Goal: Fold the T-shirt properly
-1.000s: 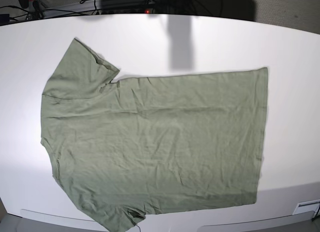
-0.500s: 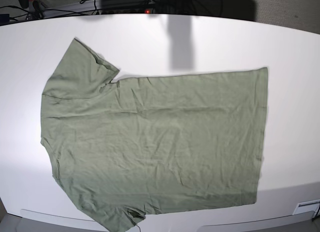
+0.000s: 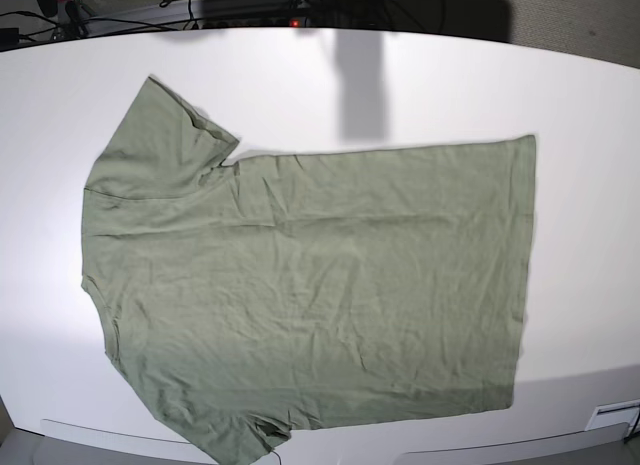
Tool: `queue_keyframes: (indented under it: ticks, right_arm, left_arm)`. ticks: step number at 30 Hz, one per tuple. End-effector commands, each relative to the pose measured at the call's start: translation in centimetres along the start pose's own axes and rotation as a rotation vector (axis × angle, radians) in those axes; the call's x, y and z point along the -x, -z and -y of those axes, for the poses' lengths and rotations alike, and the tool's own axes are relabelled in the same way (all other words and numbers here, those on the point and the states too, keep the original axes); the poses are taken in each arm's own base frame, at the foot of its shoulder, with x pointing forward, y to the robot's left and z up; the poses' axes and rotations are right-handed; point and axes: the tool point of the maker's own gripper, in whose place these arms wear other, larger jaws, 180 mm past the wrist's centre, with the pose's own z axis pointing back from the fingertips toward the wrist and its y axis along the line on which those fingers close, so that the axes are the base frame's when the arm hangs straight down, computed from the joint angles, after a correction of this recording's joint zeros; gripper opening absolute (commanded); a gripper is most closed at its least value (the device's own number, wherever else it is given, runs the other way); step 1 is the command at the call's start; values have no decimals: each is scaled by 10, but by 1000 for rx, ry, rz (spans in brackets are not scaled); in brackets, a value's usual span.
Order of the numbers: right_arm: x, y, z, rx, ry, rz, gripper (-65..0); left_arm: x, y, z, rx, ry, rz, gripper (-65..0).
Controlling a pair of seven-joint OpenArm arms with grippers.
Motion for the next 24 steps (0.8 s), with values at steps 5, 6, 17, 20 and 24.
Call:
queue_keyframes:
  ticks: [5,6,17,20,24]
  right_arm:
    - [9,-4,-5,-8,3,-19,-650]
    - [9,-4,-6,-10,5,-20,-650]
    - [2,-4,-9,-19,6,3,-650]
    - [4,-11,-10,-29,-3,-1,-650]
    - [-1,-26,-9,-41,10,40,-650]
  left_arm:
    - [-19,-3,2,1,-2,116,-650]
    - [-23,-2,2,1,-3,132,-650]
    - [-33,-8,6,6,-7,214,-650]
    - [-12,-16,10,13,-8,176,-650]
    - [23,-33,13,16,-4,121,-650]
